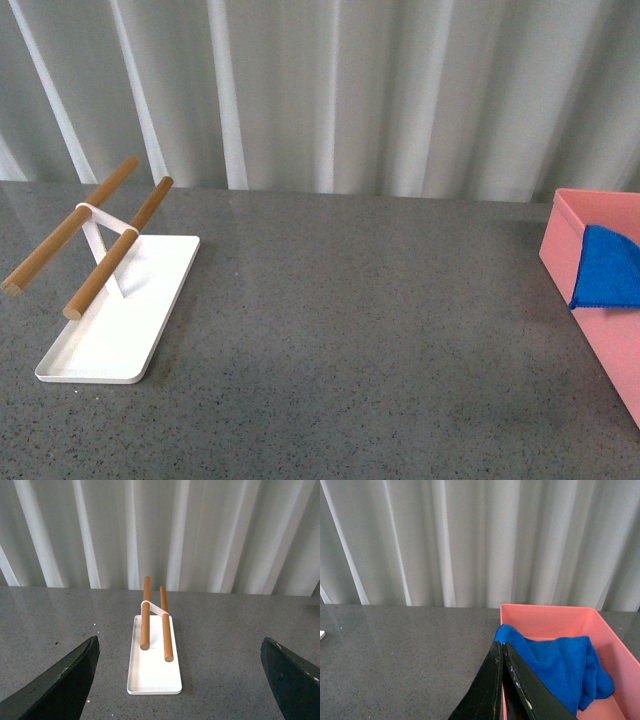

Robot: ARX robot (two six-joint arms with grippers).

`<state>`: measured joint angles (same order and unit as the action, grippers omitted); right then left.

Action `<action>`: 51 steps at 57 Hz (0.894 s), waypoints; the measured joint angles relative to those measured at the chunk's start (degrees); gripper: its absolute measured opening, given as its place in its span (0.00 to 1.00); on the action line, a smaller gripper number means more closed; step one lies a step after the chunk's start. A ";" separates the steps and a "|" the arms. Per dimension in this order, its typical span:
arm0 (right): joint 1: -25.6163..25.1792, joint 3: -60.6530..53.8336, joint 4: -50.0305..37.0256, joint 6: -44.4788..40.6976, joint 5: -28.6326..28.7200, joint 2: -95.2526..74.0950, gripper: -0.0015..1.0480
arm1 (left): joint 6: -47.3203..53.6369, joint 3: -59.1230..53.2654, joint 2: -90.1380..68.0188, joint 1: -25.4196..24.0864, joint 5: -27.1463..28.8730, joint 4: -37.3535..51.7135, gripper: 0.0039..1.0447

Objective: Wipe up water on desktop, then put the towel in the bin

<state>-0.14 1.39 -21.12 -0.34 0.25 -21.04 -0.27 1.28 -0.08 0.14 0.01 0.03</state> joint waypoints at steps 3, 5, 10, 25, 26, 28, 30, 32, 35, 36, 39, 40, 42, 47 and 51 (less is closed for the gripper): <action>0.00 0.00 1.20 0.00 -0.02 1.22 0.03 | 0.00 0.00 0.00 0.00 0.02 0.00 0.94; 0.00 -0.02 2.08 0.00 -0.02 2.12 0.03 | 0.00 0.00 0.00 0.00 0.02 0.00 0.94; 0.00 -0.02 4.04 0.02 -0.02 4.11 0.03 | 0.00 0.00 0.00 0.00 0.02 0.00 0.94; 0.00 -0.02 8.55 0.07 -0.02 8.63 0.03 | 0.00 0.00 0.00 0.00 0.00 0.00 0.94; 0.00 -0.02 8.85 0.07 -0.04 8.94 0.03 | 0.00 0.00 0.00 0.00 0.00 0.00 0.94; 0.00 -0.02 9.29 0.11 -0.04 9.38 0.03 | 0.00 0.00 0.00 0.00 0.00 0.00 0.94; 0.00 -0.02 9.68 0.13 -0.02 9.79 0.03 | 0.00 0.00 0.00 0.00 0.00 0.00 0.94; 0.00 -0.02 10.21 0.13 -0.04 10.32 0.03 | 0.00 0.00 0.00 0.00 0.02 0.00 0.94; 0.00 -0.02 10.84 0.15 -0.02 10.95 0.03 | 0.00 0.00 0.00 0.00 0.00 0.00 0.94; 0.00 0.00 11.58 0.15 -0.04 11.63 0.03 | 0.00 0.00 0.00 0.00 0.02 0.00 0.94; 0.00 0.00 16.98 0.15 -0.13 15.54 0.03 | 0.02 0.00 0.00 0.00 0.00 0.00 0.94; 0.00 0.00 18.99 0.15 -0.13 17.09 0.03 | 0.02 0.00 0.00 0.00 0.02 0.00 0.94; 0.00 0.00 20.55 0.17 -0.15 18.80 0.03 | 0.00 0.00 0.00 0.00 0.04 0.00 0.94; 0.00 0.00 20.85 0.17 -0.20 20.76 0.03 | 0.00 0.00 0.00 0.00 0.02 0.00 0.94; 0.00 0.00 21.03 0.17 -0.20 20.76 0.03 | 0.00 0.00 0.04 0.00 0.00 0.00 0.94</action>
<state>-0.14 1.39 -0.10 -0.16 0.05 -0.27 -0.27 1.28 -0.03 0.14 0.01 0.03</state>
